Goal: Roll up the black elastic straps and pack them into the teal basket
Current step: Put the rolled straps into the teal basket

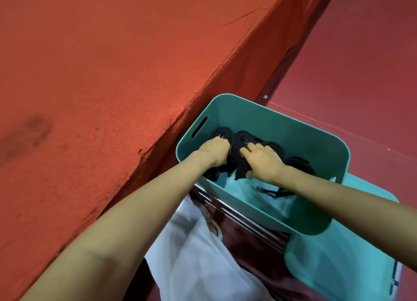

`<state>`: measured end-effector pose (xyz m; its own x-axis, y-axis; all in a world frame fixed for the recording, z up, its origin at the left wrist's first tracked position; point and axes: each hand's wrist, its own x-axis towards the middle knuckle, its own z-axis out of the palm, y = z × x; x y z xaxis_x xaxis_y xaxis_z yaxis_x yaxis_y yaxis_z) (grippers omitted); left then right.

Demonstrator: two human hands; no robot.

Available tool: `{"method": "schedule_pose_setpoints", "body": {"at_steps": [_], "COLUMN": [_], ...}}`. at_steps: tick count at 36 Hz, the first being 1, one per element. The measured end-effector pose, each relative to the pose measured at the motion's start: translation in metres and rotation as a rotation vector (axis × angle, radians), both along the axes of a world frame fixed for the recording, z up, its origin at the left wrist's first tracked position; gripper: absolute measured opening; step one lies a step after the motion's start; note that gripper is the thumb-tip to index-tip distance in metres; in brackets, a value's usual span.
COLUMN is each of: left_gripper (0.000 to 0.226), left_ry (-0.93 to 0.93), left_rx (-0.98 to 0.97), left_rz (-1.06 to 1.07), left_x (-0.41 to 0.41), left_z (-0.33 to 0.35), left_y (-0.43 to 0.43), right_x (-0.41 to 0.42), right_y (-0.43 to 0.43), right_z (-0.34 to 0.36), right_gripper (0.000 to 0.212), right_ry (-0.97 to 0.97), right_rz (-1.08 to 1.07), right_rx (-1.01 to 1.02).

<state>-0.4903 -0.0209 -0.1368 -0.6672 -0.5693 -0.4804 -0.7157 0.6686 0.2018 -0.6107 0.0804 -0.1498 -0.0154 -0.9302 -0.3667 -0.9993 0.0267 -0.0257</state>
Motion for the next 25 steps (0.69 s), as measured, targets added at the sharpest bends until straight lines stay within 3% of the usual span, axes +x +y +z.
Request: {"method": "schedule_pose_setpoints", "body": {"at_steps": [3,7,13,18,25], "left_gripper": [0.035,0.037,0.036,0.024,0.026], "left_ry": [0.022,0.183,0.438,0.656,0.696], "left_rx": [0.022,-0.033,-0.084,-0.167,-0.398], "left_rz": [-0.003,0.038,0.249,0.54,0.848], "left_x": [0.005,0.026,0.103,0.186,0.312], "left_z": [0.009,0.034,0.093,0.135,0.16], "left_y": [0.003,0.01,0.03,0.054,0.096], "right_x": [0.0,0.009,0.041,0.095,0.221], "right_y": [0.0,-0.001,0.0,-0.005,-0.027], "right_z": [0.012,0.041,0.104,0.15,0.171], "right_gripper": [0.057,0.046,0.038,0.036,0.042], "right_ry": [0.029,0.044,-0.117,-0.345,-0.549], "right_rz": [-0.007,-0.032,-0.017,0.199,0.632], "right_rx": [0.019,-0.041,-0.294,-0.517,-0.578]}}
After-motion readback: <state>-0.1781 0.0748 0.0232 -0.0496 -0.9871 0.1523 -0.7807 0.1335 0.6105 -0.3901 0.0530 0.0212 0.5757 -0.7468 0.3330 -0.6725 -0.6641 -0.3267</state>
